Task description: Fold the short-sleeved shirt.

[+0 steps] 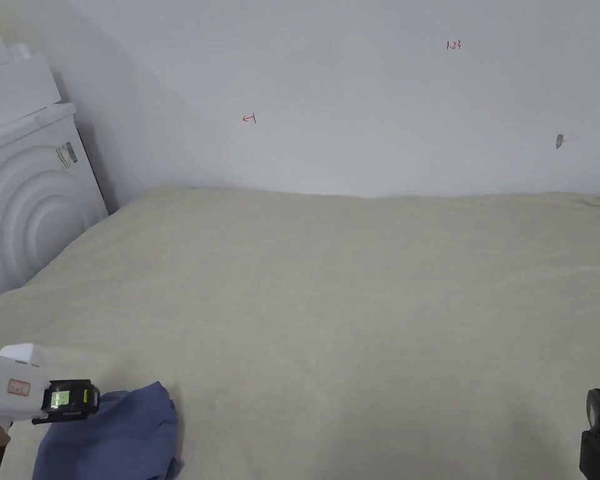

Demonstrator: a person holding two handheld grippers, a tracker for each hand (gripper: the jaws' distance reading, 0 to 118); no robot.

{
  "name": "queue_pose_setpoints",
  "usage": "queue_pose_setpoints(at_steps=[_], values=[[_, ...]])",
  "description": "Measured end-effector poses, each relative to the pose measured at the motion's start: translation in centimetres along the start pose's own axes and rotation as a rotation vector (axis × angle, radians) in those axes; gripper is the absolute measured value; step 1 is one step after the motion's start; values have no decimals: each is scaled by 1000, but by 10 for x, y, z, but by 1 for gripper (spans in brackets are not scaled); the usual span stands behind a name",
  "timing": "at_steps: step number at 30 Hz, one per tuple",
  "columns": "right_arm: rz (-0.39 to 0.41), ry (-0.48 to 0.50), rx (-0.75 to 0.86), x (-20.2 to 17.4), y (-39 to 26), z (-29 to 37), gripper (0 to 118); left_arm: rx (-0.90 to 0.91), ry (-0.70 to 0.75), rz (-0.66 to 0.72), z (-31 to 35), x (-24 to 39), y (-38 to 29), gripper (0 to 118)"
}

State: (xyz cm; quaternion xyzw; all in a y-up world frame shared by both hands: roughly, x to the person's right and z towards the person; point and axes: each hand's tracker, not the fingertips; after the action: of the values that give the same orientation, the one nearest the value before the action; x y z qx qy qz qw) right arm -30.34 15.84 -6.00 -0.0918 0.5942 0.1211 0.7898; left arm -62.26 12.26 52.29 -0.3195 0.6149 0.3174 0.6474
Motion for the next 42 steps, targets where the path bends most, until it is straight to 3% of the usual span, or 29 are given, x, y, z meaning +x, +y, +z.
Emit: queue_pose_setpoints(at_steps=[11,14,18,24,28,30,33,42], values=[[19,1,119,18,33,21,0,286,-96,-52,100,52,23,114],[19,0,151,24,42,27,0,417,-100,-58,129,75,20,100],[27,-13,197,31,52,33,0,612,-84,-88,164,111,6,96],[26,-32,242,43,60,40,0,802,-93,-124,193,161,-17,72],[25,-38,252,48,60,41,0,885,-82,-153,196,192,-31,24],[23,-44,254,49,59,41,0,891,-115,-169,195,207,-38,21],[10,-48,257,51,55,40,0,899,-155,-174,191,232,-50,0],[3,-81,273,48,43,38,0,989,-169,-246,169,293,-95,0]])
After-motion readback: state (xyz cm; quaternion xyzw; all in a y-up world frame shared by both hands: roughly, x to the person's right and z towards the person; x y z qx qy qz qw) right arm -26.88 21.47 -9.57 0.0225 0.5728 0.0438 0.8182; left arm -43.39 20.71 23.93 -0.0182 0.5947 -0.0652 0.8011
